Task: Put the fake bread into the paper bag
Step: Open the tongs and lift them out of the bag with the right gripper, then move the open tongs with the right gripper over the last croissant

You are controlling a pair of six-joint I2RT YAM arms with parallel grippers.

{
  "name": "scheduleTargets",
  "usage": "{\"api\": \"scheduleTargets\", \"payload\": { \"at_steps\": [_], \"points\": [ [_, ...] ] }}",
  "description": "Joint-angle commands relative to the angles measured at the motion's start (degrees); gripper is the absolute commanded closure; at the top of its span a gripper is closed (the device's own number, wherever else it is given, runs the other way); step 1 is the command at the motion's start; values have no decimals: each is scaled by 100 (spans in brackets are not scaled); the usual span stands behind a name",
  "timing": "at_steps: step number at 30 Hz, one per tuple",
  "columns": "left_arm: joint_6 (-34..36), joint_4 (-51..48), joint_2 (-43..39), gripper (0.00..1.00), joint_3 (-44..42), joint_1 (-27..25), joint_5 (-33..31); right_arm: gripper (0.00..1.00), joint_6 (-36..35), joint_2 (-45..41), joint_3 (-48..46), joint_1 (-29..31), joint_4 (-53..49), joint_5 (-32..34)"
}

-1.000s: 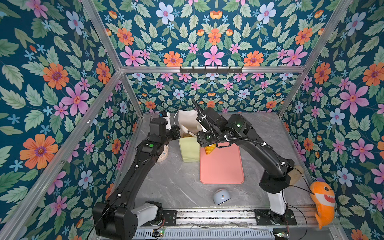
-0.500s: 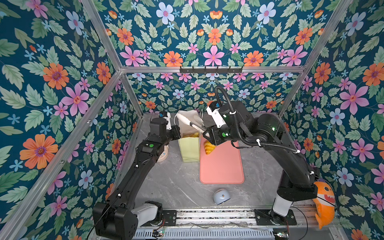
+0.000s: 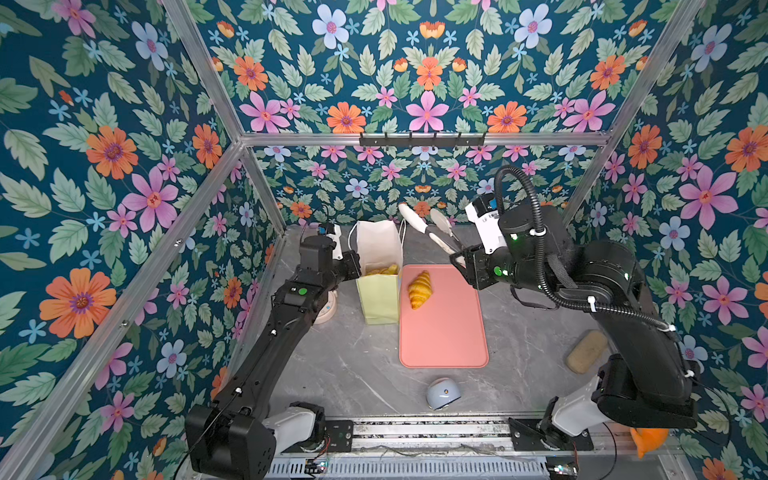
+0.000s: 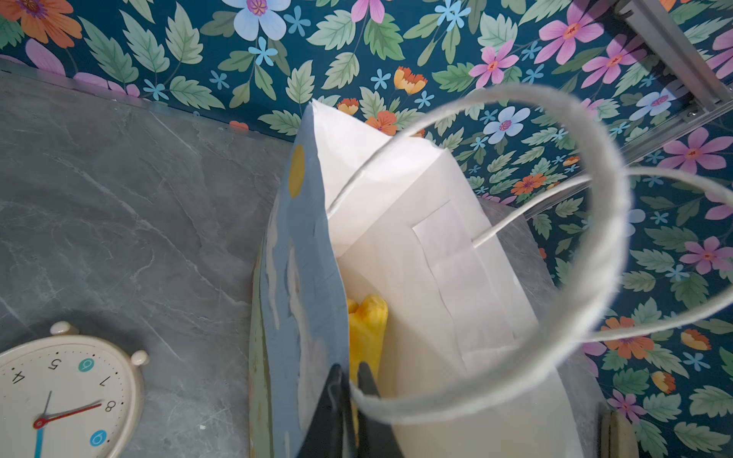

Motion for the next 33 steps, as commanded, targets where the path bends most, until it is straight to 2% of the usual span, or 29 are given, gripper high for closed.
{"api": "scheduleTargets", "payload": {
  "at_steps": [1, 6, 10, 15, 22, 33],
  "points": [
    [-43, 5, -2, 89, 42, -2, 32, 57, 169, -336, -407, -254, 53, 255],
    [-48, -8, 0, 88, 58, 0, 32, 57, 283, -719, -1058, -570, 82, 301],
    [-61, -19, -8, 83, 93, -5, 23, 57, 351, -820, -1434, -664, 108, 315],
    [-68, -48, -13, 79, 123, -4, -12, 57, 509, -837, -1939, -868, 249, 16],
    [-69, -140, -83, 68, 193, -4, -91, 57, 748, -739, -2758, -944, 690, -203],
    [-17, -278, -305, 62, 238, 0, -270, 55, 1108, -58, -3331, -969, 1158, -746]
  ]
}}
